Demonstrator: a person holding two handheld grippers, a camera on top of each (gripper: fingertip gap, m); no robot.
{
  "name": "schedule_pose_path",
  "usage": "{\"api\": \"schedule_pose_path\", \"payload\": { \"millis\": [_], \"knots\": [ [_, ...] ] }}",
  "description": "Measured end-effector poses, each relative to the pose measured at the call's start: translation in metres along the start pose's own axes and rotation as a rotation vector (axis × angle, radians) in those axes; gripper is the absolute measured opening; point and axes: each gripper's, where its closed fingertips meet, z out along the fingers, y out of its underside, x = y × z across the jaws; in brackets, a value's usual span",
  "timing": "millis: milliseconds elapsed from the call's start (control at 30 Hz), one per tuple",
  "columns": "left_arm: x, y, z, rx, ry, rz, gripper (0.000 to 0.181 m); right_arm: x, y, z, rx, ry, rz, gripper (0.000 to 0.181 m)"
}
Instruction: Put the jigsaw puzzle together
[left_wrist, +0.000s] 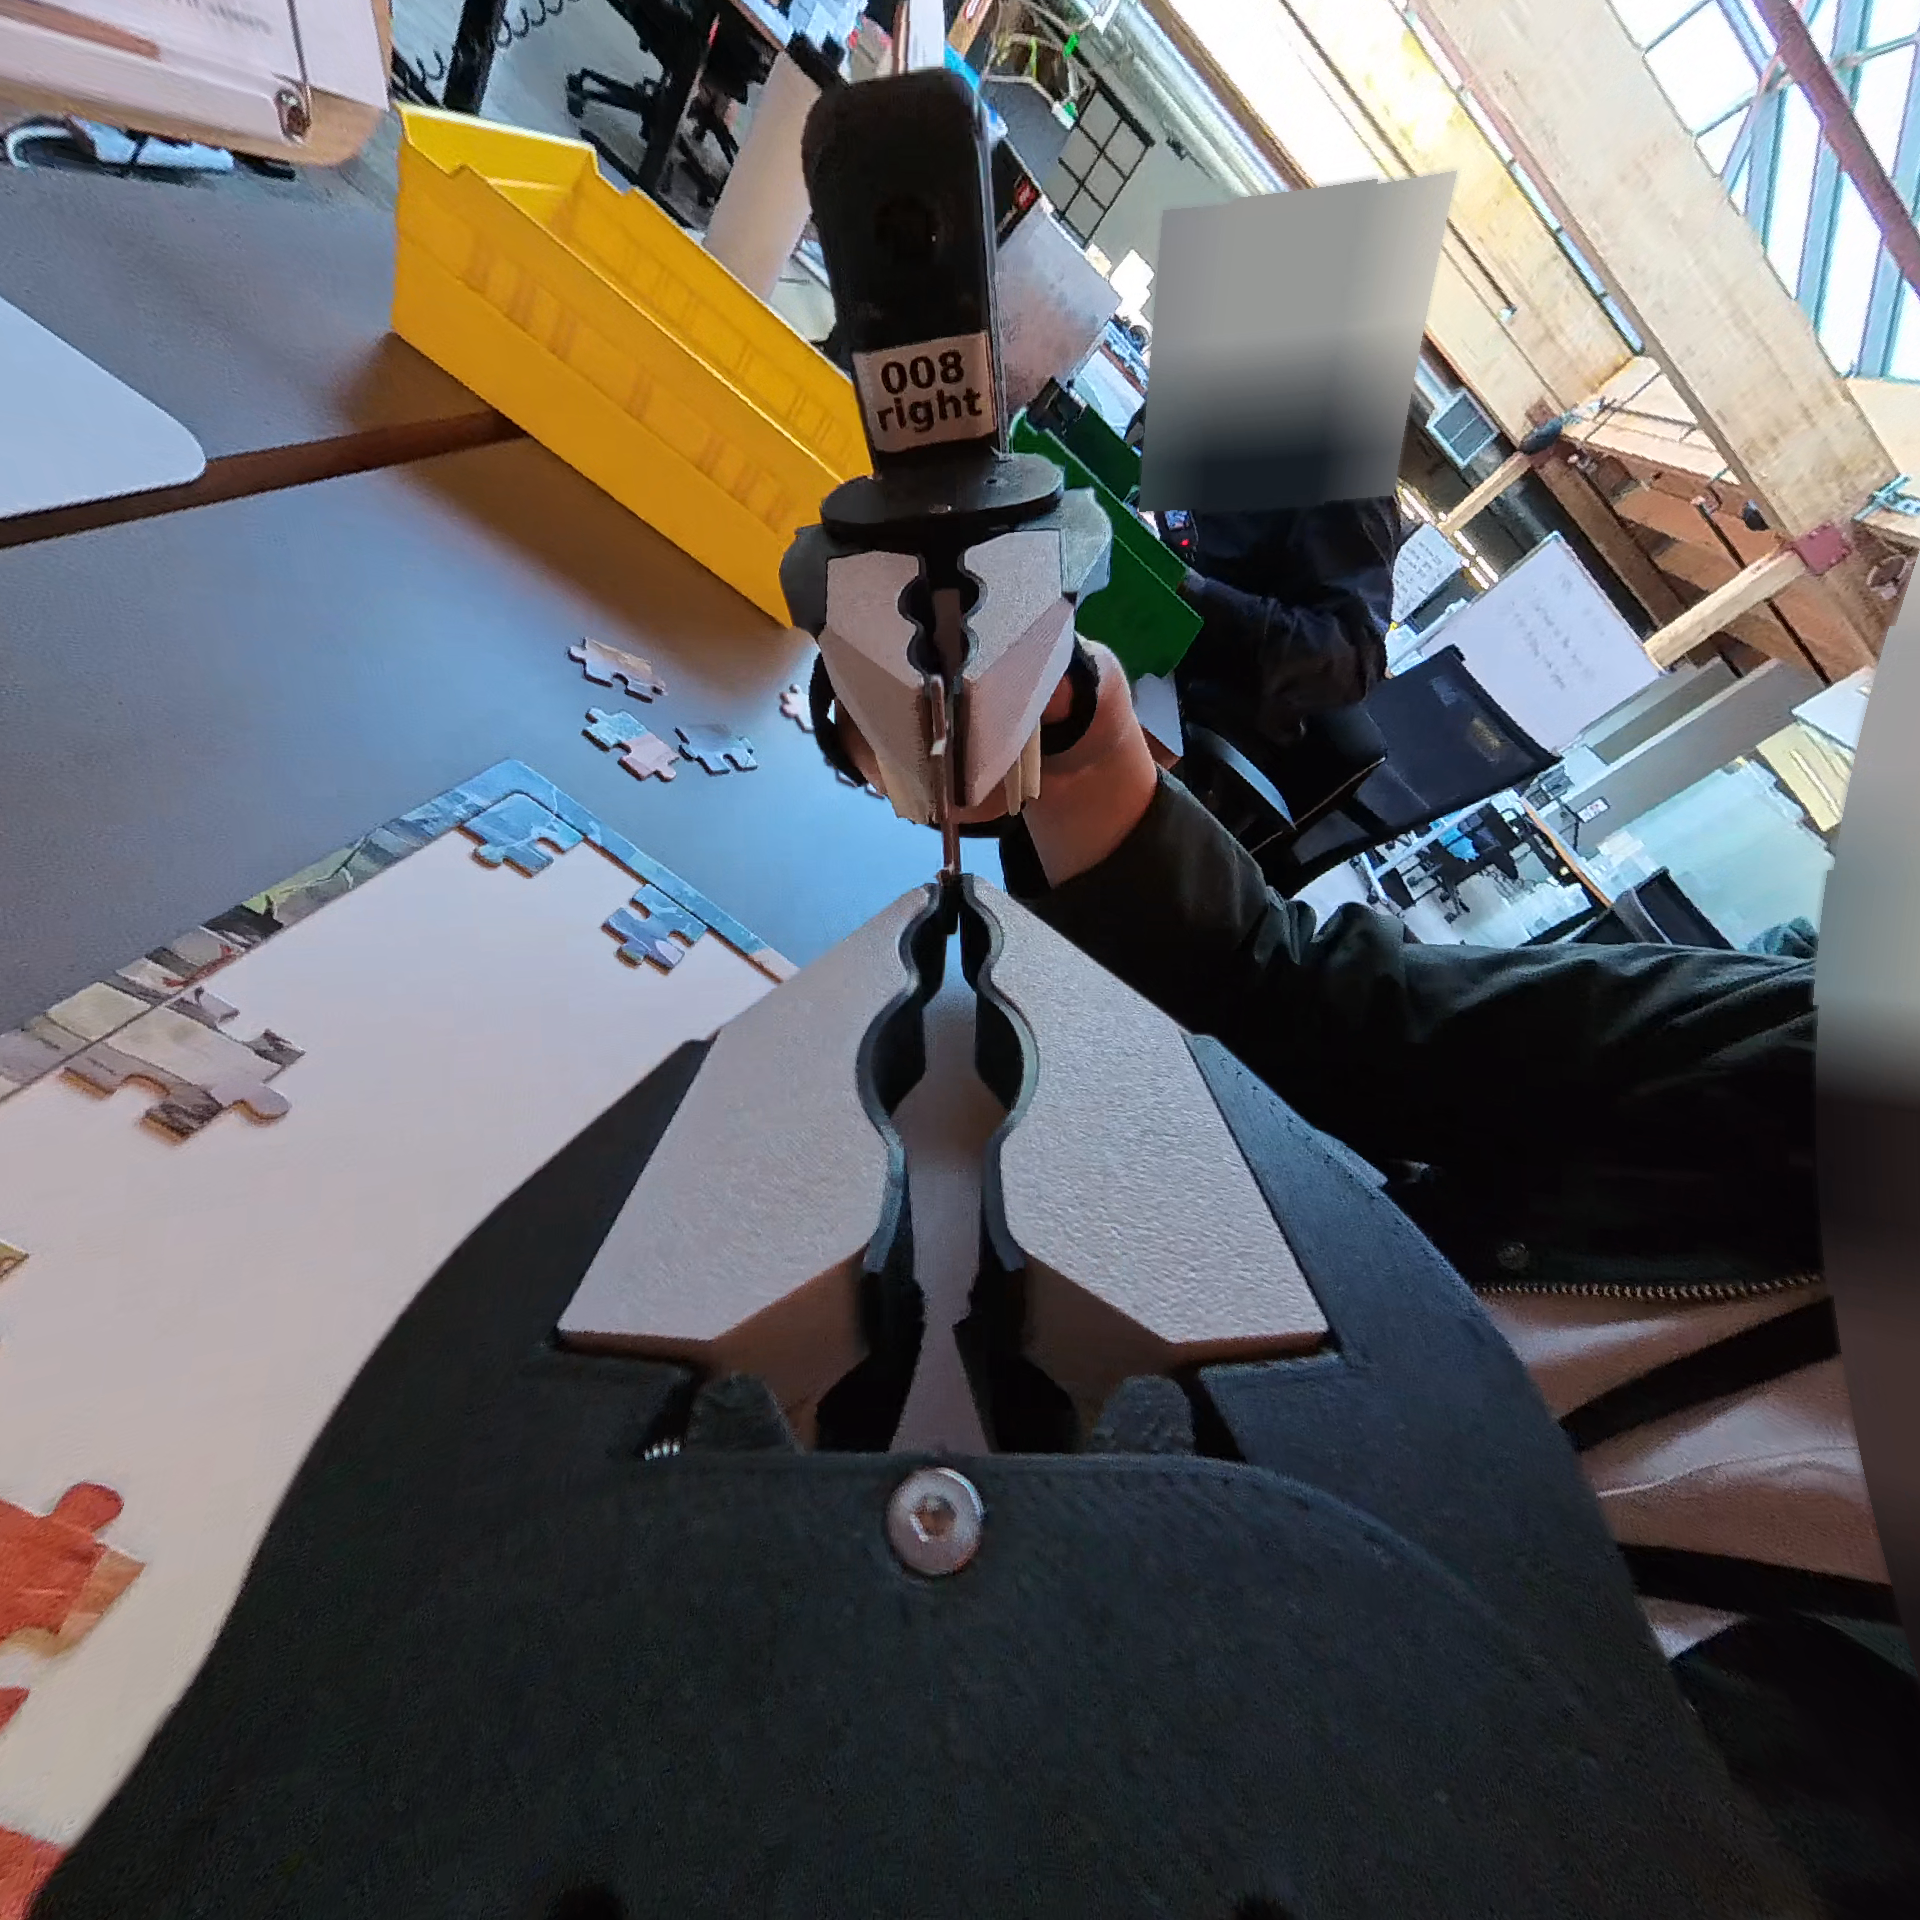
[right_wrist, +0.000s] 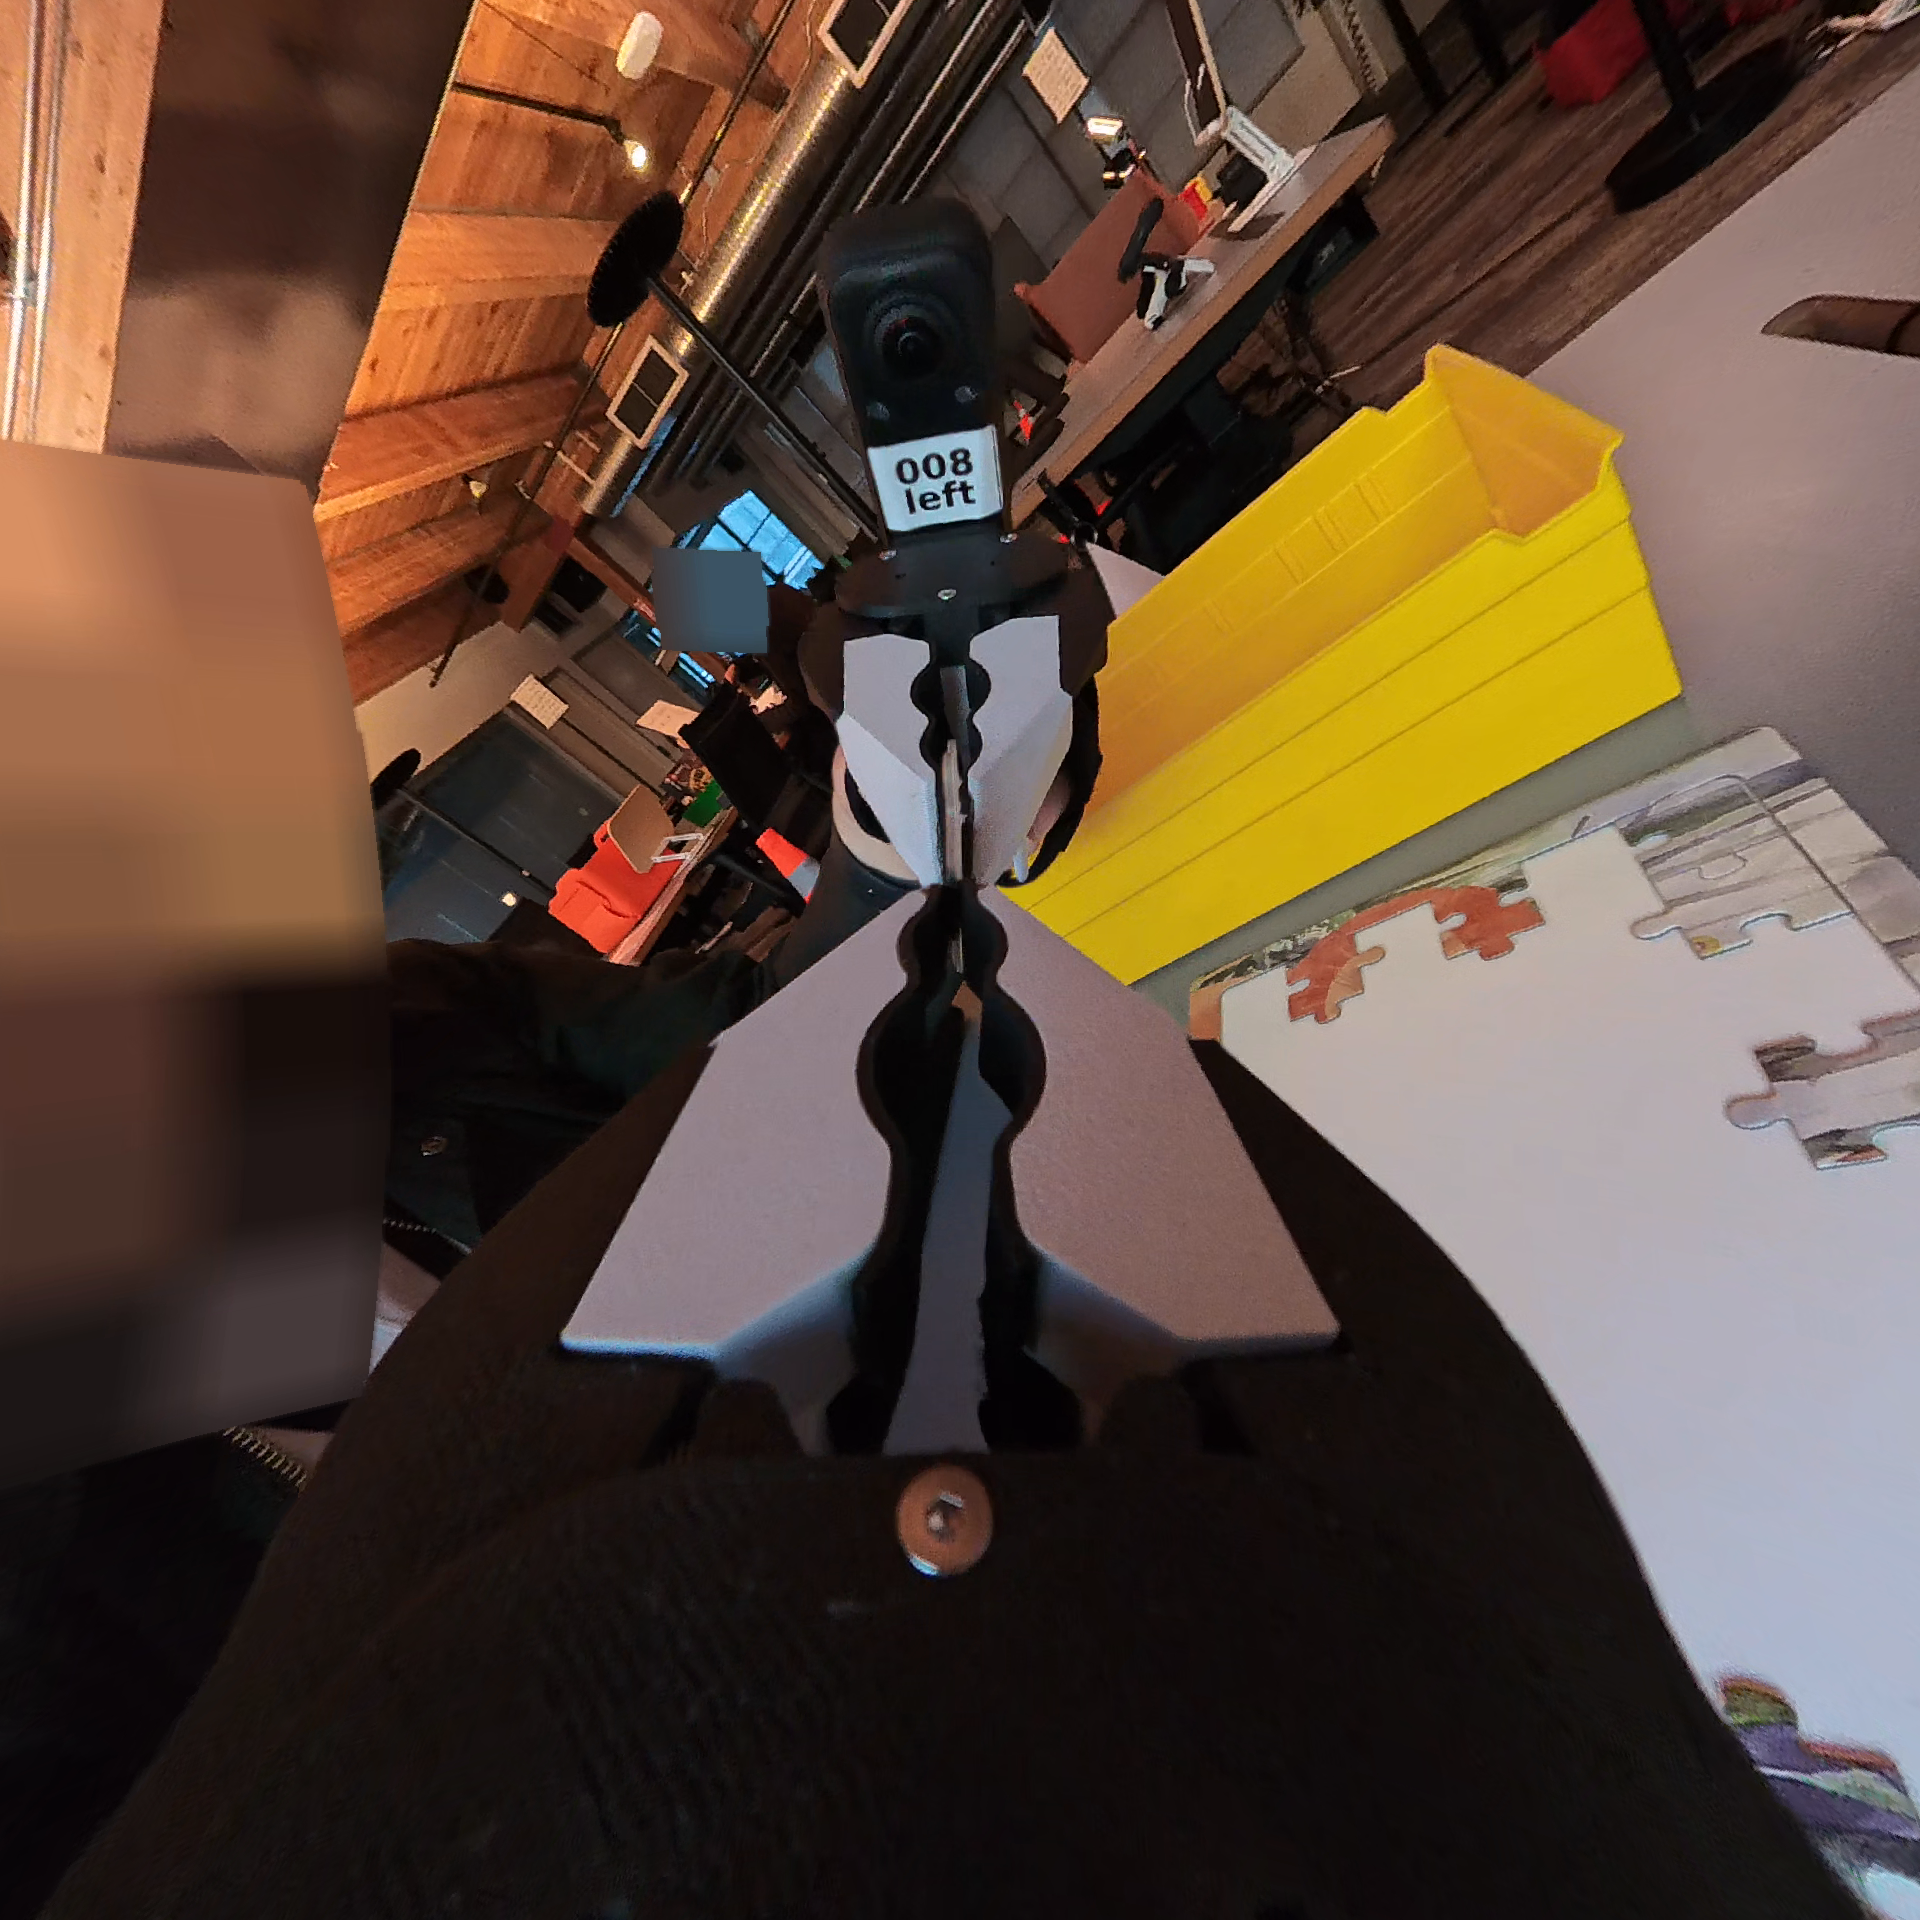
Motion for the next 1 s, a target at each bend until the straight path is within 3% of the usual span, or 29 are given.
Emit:
{"api": "schedule_pose_path", "payload": {
  "millis": [233, 733, 800, 833, 933, 1000],
  "knots": [
    [-0.008, 0.014, 0.001, -0.081, -0.022, -0.049, 0.0, 0.007, -0.003, -0.008, 0.021, 0.021, 0.002, 0.007],
    [-0.012, 0.015, -0.002, -0.083, -0.02, -0.116, 0.001, 0.014, 0.013, -0.002, -0.071, 0.021, 0.013, 0.0],
    [-0.016, 0.007, -0.012, -0.05, -0.031, -0.153, 0.02, 0.019, 0.014, -0.005, -0.077, 0.047, 0.022, 0.0],
    [-0.018, 0.002, -0.019, -0.026, -0.036, -0.163, 0.02, 0.02, 0.016, -0.006, -0.083, 0.046, 0.037, 0.0],
    [-0.024, -0.003, -0.036, 0.004, -0.084, -0.151, 0.011, 0.035, 0.034, -0.009, -0.168, 0.086, 0.117, 0.001],
    [-0.03, 0.008, -0.04, -0.058, -0.152, -0.148, 0.01, 0.048, 0.055, -0.01, -0.257, 0.121, 0.192, 0.0]
  ]
}}
